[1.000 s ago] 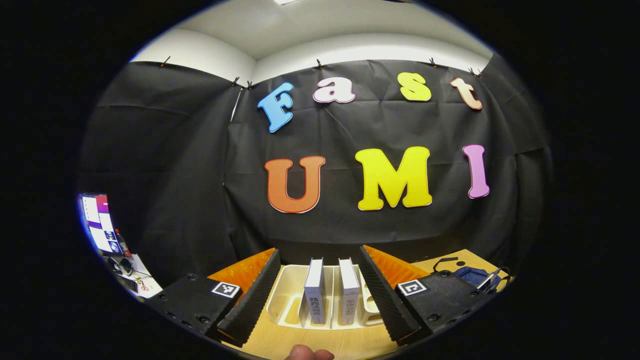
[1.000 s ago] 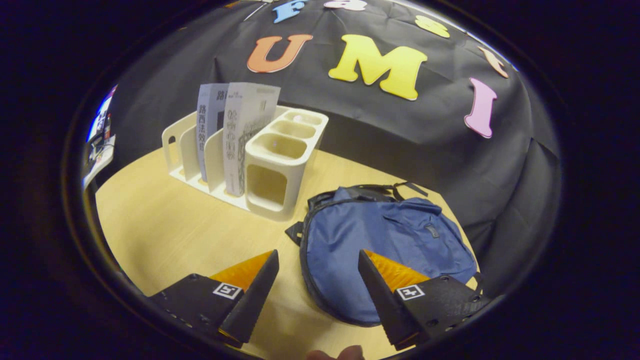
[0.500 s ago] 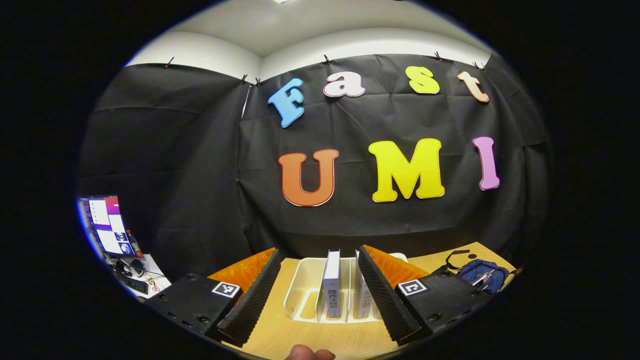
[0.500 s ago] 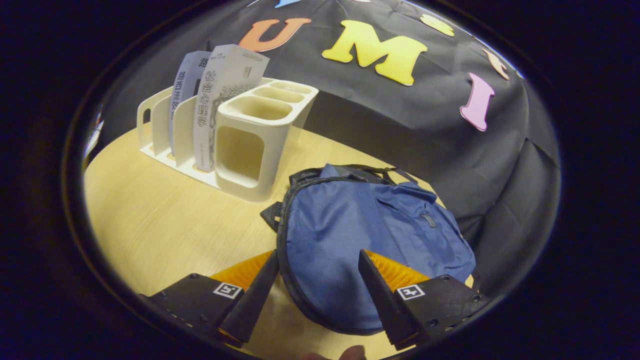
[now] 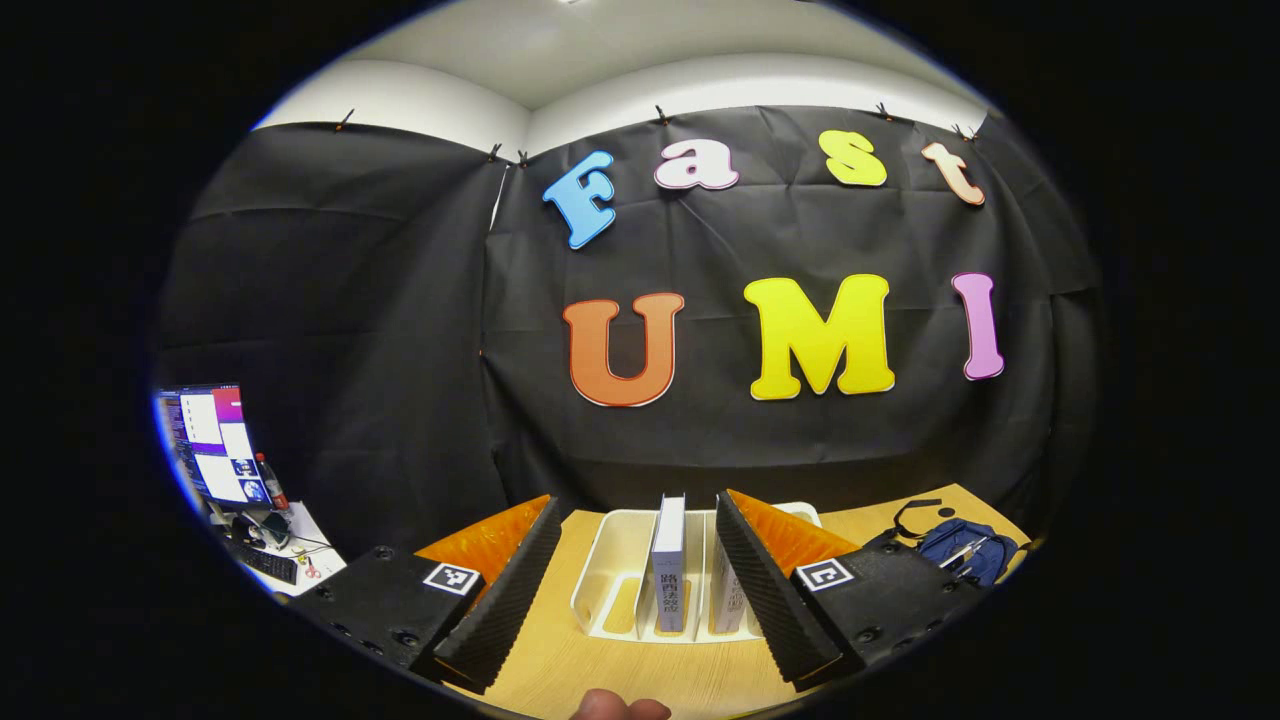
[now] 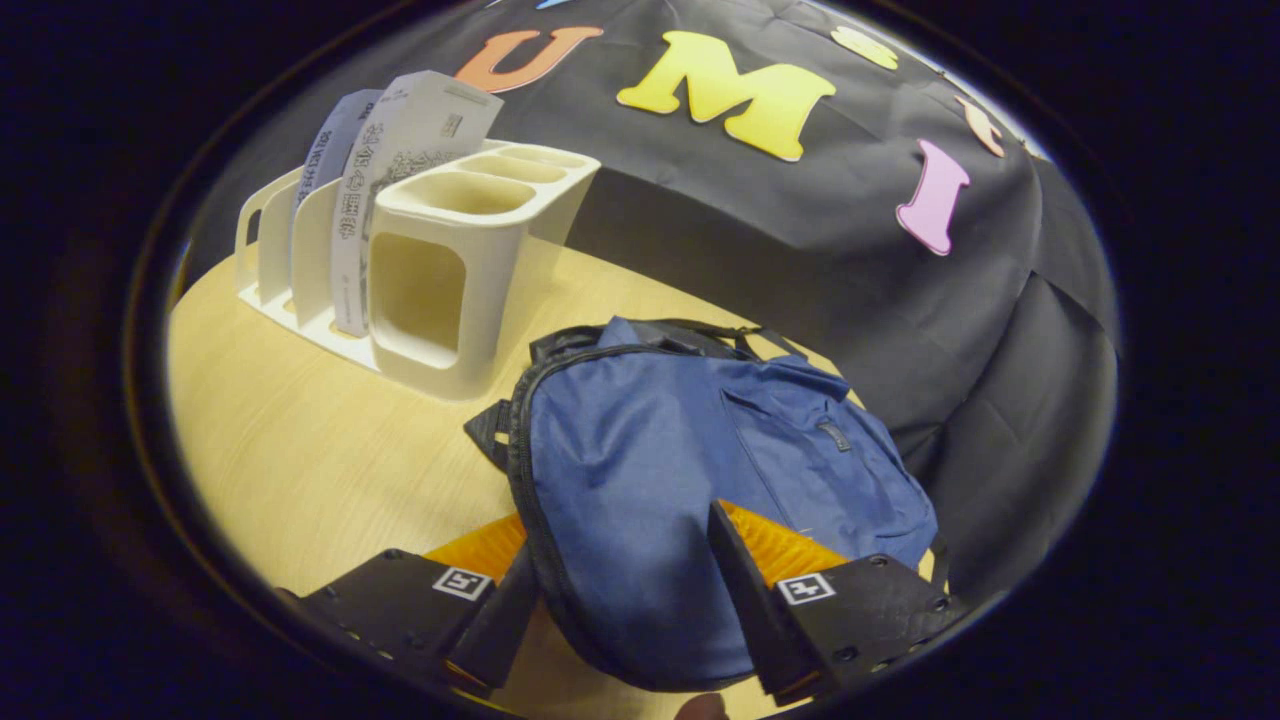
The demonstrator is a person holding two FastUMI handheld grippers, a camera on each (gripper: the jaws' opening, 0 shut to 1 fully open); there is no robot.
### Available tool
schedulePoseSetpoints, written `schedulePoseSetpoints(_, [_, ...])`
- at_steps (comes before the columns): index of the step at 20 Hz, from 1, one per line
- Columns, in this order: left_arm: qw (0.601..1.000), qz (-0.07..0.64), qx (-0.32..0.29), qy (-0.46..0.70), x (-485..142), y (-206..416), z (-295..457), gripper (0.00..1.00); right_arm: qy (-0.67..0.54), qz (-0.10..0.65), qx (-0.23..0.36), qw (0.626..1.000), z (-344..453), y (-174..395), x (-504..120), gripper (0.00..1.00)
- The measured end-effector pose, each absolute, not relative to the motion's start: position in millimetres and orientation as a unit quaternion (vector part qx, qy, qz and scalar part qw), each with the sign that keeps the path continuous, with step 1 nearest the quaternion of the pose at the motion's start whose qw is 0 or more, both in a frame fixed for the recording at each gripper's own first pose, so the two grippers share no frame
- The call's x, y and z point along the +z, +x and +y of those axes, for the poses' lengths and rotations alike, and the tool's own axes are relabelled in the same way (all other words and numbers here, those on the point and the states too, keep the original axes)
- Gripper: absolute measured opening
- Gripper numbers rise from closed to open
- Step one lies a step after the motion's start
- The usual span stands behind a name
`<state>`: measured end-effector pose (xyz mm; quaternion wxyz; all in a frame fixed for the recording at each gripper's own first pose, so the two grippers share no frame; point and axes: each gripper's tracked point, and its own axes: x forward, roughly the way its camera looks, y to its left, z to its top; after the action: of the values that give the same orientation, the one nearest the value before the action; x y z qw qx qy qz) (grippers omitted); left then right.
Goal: Open the schoolbag, grab two books from the bookshelf and put them into the schoolbag.
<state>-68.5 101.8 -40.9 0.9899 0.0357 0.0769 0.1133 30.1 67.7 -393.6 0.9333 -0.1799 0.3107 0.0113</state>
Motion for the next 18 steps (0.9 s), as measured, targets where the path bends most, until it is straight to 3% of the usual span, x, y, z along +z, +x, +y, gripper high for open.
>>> schedulePoseSetpoints(1, [0.99,0.078,0.113,0.036,-40.7,-67.9,101.0,0.99,-0.177,0.318,0.016,0.931,69.5,29.2,-395.9,0.78])
schedulePoseSetpoints(2, [0.99,0.079,0.114,0.038,-41.9,-69.5,101.6,0.99,-0.175,0.318,0.023,0.932,73.3,31.9,-396.6,0.8])
schedulePoseSetpoints(4, [0.99,0.078,0.114,0.038,-39.9,-69.9,101.2,0.99,-0.169,0.328,0.032,0.929,77.6,30.8,-397.7,0.63])
schedulePoseSetpoints(5, [0.99,0.078,0.115,0.038,-39.2,-70.3,101.0,0.99,-0.161,0.332,0.039,0.929,80.2,30.1,-398.7,0.48])
schedulePoseSetpoints(6, [0.99,0.078,0.115,0.037,-39.9,-69.8,101.0,0.99,-0.156,0.336,0.046,0.928,82.2,29.7,-396.7,0.42])
schedulePoseSetpoints(7, [0.99,0.078,0.116,0.036,-39.5,-69.9,100.2,0.99,-0.154,0.338,0.051,0.927,82.8,29.5,-393.1,0.28])
schedulePoseSetpoints(10, [0.99,0.079,0.118,0.029,-42.1,-70.0,98.7,0.99,-0.126,0.349,0.077,0.926,81.8,27.7,-384.1,0.12])
schedulePoseSetpoints(13, [0.989,0.08,0.118,0.027,-44.8,-65.0,97.6,0.99,-0.104,0.35,0.089,0.927,78.4,26.9,-374.0,0.12])
schedulePoseSetpoints(14, [0.99,0.08,0.117,0.025,-45.3,-63.5,95.9,0.99,-0.103,0.349,0.094,0.927,77.3,26.5,-366.1,0.03])
schedulePoseSetpoints(18, [0.99,0.083,0.115,0.021,-48.8,-60.5,94.7,0.99,-0.089,0.328,0.102,0.935,69.6,29.5,-325.2,0.02])
